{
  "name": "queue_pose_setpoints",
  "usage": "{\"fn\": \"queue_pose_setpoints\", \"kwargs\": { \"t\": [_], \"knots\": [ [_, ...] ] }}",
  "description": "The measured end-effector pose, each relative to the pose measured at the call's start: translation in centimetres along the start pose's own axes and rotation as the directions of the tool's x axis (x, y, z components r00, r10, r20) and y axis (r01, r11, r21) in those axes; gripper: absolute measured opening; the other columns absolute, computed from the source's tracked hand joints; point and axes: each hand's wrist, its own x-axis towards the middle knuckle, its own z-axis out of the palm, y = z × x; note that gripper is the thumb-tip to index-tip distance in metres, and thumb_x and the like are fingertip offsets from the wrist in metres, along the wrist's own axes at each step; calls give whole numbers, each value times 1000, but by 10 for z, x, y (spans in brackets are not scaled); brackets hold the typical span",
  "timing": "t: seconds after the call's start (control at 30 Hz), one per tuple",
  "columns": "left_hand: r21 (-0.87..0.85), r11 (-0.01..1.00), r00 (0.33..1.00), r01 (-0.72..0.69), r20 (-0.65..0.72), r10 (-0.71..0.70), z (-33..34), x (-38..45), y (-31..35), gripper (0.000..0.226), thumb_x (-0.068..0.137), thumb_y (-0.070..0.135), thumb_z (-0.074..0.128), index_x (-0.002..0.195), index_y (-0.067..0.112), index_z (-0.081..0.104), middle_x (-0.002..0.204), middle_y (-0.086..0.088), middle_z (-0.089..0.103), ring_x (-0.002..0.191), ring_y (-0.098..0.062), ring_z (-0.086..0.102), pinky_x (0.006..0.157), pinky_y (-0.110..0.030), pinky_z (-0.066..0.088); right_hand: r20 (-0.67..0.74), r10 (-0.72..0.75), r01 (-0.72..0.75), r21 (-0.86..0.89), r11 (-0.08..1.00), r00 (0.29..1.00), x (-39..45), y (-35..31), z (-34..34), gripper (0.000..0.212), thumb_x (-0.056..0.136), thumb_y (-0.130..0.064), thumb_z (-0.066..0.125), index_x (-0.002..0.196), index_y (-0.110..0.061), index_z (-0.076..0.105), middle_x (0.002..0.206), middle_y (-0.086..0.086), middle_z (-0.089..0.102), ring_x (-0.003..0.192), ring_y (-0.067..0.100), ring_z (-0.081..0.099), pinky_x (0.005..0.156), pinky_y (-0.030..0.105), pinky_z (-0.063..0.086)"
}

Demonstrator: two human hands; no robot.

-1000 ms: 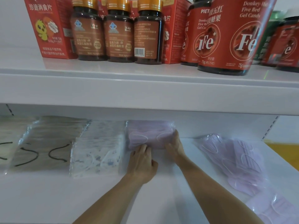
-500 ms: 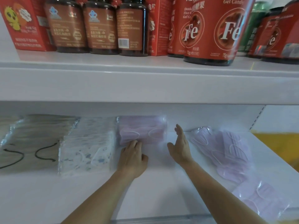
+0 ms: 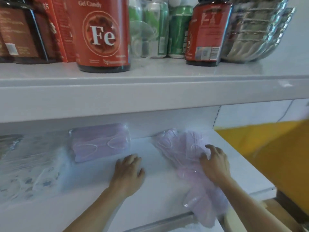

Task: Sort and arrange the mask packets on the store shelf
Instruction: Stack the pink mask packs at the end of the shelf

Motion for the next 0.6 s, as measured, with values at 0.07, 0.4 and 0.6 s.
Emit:
{"fn": "queue_pose_setpoints", "kwargs": {
  "t": [0.07, 0.4, 0.6],
  "knots": [
    [15, 999, 990, 41, 132, -42, 13, 13, 39, 67, 87, 57, 22, 131, 20, 57, 143, 4, 51, 134, -19, 49, 107, -52, 37, 25, -30, 29, 50, 998, 999, 6, 9, 6, 40, 98, -40, 49, 136, -27, 55, 136, 12, 61, 122, 39, 55, 103, 49, 43],
    [-396, 801, 856, 450, 446, -261, 29, 93, 162, 43, 104, 50, 37, 142, 35, 49, 155, -2, 42, 147, -26, 30, 120, -63, 13, 125, -156, 137, 150, 979, 980, 41, 12, 4, 35, 97, -35, 50, 132, -32, 52, 131, 2, 61, 123, 27, 52, 103, 44, 36],
    [-878, -109, 637, 467, 419, -647, 6, 121, 180, 10, 61, 21, 65, 66, 12, 61, 55, -3, 52, 56, -20, 50, 55, -29, 37, 152, -235, 202, 205, 958, 960, 54, 21, 1, 35, 96, -32, 53, 131, -32, 55, 133, -2, 59, 122, 24, 54, 103, 43, 38]
  ]
}}
